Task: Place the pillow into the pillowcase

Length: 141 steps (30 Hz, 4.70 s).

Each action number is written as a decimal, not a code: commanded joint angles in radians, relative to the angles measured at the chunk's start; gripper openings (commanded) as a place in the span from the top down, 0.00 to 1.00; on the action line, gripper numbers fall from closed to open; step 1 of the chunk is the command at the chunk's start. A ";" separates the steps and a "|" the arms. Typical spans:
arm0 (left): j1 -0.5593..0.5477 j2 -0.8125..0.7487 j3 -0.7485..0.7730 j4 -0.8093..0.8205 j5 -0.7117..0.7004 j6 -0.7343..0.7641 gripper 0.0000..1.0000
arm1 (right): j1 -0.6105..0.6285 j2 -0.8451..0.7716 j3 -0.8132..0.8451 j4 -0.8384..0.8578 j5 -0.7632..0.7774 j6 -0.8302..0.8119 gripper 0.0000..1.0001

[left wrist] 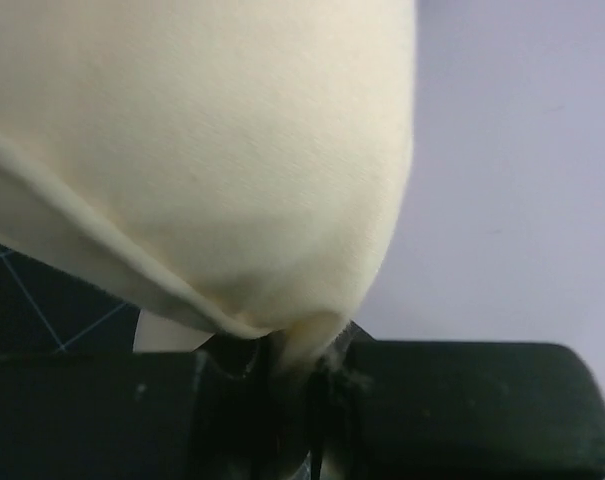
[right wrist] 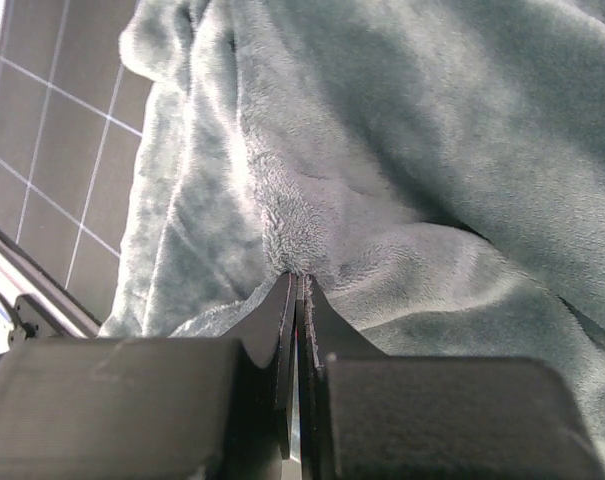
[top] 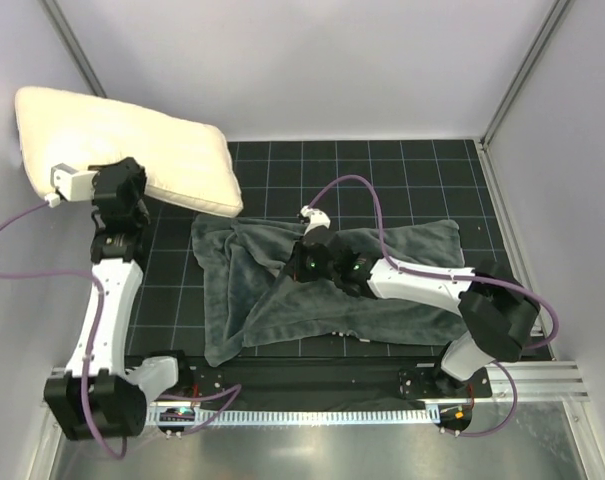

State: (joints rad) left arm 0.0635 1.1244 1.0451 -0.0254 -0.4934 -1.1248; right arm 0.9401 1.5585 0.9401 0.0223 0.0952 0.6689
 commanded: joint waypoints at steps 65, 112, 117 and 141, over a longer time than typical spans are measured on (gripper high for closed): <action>-0.007 -0.643 0.044 -0.760 0.372 0.396 1.00 | -0.026 -0.057 0.167 -0.173 -0.221 -0.005 0.96; -0.010 -0.505 -0.082 -0.853 0.472 0.444 0.00 | 0.043 0.072 0.284 -0.459 0.150 -0.066 0.37; -0.010 -0.405 0.015 -0.933 0.635 0.563 0.00 | 0.043 0.153 0.364 -0.493 0.185 -0.075 0.37; -0.616 0.251 -0.132 -0.556 0.423 0.465 0.02 | -0.135 0.229 0.468 -0.438 0.051 -0.092 0.36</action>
State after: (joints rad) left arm -0.5446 1.2930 0.8848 -0.6918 -0.0441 -0.6720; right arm 0.8028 1.8004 1.3766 -0.4526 0.1749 0.5949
